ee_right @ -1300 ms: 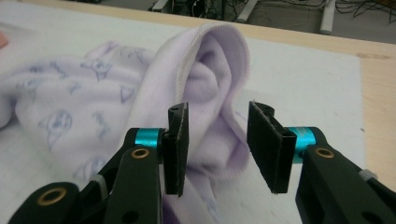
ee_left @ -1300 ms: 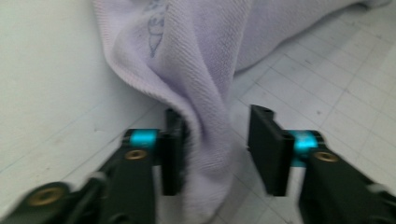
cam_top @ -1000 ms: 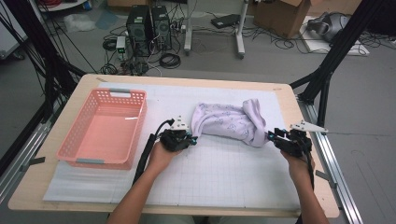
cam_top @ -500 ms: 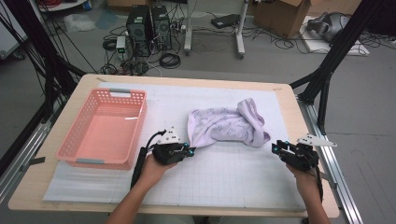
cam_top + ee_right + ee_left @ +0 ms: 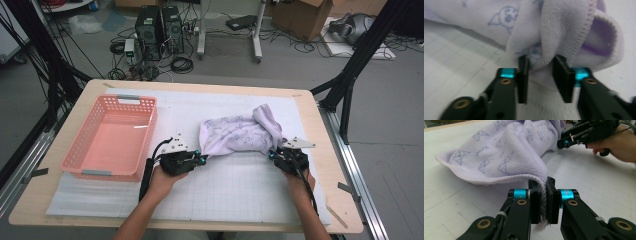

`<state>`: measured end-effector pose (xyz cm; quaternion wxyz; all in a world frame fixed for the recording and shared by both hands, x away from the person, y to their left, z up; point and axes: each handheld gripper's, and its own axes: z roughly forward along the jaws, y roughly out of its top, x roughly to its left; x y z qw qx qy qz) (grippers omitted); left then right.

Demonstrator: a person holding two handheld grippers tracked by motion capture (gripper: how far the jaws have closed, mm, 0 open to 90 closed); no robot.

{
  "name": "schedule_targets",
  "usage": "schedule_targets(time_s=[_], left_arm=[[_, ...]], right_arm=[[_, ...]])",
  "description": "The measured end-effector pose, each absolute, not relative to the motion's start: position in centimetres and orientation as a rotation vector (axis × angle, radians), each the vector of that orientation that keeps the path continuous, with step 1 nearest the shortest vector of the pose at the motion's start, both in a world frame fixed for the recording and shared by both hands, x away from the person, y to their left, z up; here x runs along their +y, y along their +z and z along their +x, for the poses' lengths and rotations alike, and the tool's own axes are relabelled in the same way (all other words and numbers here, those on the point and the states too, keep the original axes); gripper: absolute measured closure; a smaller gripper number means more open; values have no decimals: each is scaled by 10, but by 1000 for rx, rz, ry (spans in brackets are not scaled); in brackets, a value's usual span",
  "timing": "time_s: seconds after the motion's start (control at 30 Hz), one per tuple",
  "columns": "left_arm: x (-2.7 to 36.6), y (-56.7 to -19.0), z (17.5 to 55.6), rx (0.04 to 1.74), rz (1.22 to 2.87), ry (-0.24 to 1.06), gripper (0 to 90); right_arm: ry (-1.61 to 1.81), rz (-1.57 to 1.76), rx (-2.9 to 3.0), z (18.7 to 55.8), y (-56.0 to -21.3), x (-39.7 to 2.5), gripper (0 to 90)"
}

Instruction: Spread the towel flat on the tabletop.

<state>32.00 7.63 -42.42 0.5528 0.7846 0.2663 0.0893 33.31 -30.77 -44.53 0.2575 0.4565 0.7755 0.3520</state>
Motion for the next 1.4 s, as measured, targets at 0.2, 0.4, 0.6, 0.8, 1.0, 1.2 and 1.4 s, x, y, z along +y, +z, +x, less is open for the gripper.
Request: schedule_targets(time_s=[0.2, 0.4, 0.6, 0.8, 1.0, 1.2, 1.4], left_arm=[[87, -415, 320, 643, 1807, 223, 842], [103, -404, 318, 662, 1757, 242, 842], [111, -400, 310, 670, 1759, 224, 842], [113, -400, 288, 631, 1797, 204, 841], [109, -409, 260, 580, 1860, 160, 835], [102, -415, 253, 612, 1896, 167, 586], [96, -407, 286, 699, 1833, 243, 404]], right_arm=[[1109, 1213, 2101, 326, -428, -317, 850], [1217, 1160, 2064, 304, -393, -333, 850], [1230, 1125, 2071, 283, -368, -346, 850], [1196, 1114, 2162, 252, -359, -354, 849], [1142, 1205, 2285, 225, -365, -363, 848], [1067, 1266, 2344, 211, -381, -369, 737], [1219, 1240, 2149, 231, -364, -373, 554]])
